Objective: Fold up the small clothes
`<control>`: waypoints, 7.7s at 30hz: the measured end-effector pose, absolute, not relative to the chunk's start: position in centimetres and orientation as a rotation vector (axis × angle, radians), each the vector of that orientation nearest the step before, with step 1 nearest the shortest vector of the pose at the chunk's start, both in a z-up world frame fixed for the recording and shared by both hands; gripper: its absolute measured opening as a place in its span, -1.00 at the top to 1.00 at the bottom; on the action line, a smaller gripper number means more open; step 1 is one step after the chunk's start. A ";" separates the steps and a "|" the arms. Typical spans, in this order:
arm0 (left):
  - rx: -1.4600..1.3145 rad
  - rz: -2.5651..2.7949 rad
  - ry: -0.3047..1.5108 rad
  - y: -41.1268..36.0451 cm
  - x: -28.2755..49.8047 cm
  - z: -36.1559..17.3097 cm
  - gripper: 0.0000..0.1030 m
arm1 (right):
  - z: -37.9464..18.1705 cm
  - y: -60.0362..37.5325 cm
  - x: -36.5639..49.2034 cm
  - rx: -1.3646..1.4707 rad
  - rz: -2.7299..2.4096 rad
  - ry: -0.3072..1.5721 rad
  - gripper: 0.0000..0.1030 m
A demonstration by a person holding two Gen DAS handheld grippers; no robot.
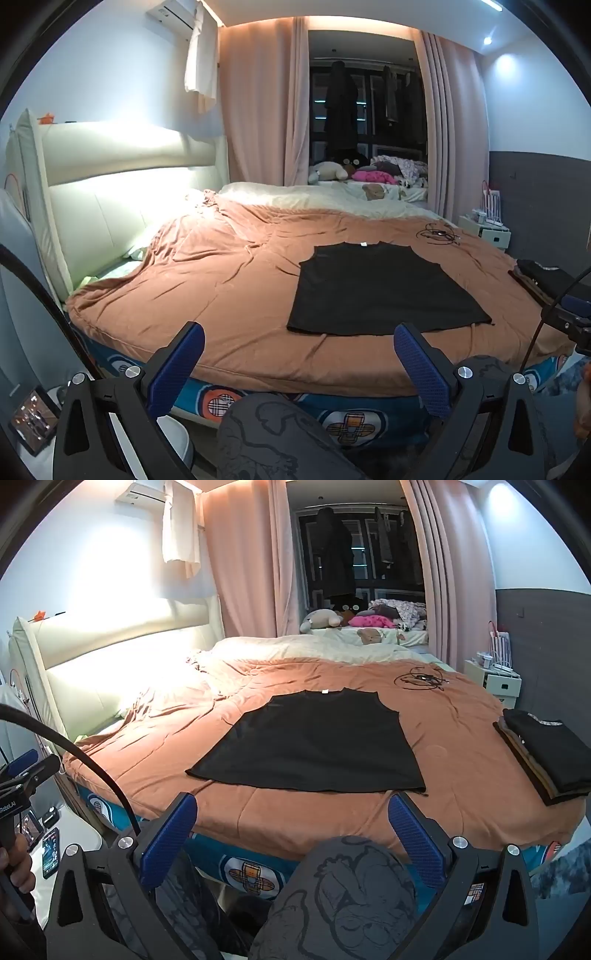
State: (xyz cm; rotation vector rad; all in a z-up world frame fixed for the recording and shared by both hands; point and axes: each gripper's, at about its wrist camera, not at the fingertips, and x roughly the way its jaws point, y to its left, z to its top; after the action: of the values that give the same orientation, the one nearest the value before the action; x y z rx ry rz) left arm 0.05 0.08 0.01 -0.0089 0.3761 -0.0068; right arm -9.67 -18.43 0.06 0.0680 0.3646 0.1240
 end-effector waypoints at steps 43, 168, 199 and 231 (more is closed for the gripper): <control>0.009 -0.055 0.356 -1.0 -1.5 0.5 -1.00 | 0.4 -18.5 -10.6 0.059 0.092 0.354 -1.00; -0.274 -0.030 1.035 5.0 32.2 -16.1 0.89 | -3.2 -30.1 19.8 0.703 -0.083 0.793 0.80; -0.295 -0.092 0.827 6.3 21.7 -8.7 0.90 | 0.0 -26.6 8.8 0.594 -0.086 0.672 0.96; -0.223 -0.062 0.826 6.1 24.4 -9.2 0.90 | -0.2 -26.6 9.2 0.529 -0.071 0.659 0.97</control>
State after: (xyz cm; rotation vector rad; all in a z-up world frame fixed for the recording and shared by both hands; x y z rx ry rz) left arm 24.43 6.09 -9.15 -0.2229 0.8262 -0.0615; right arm 9.18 -26.61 -0.23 0.5292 0.6589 -0.0710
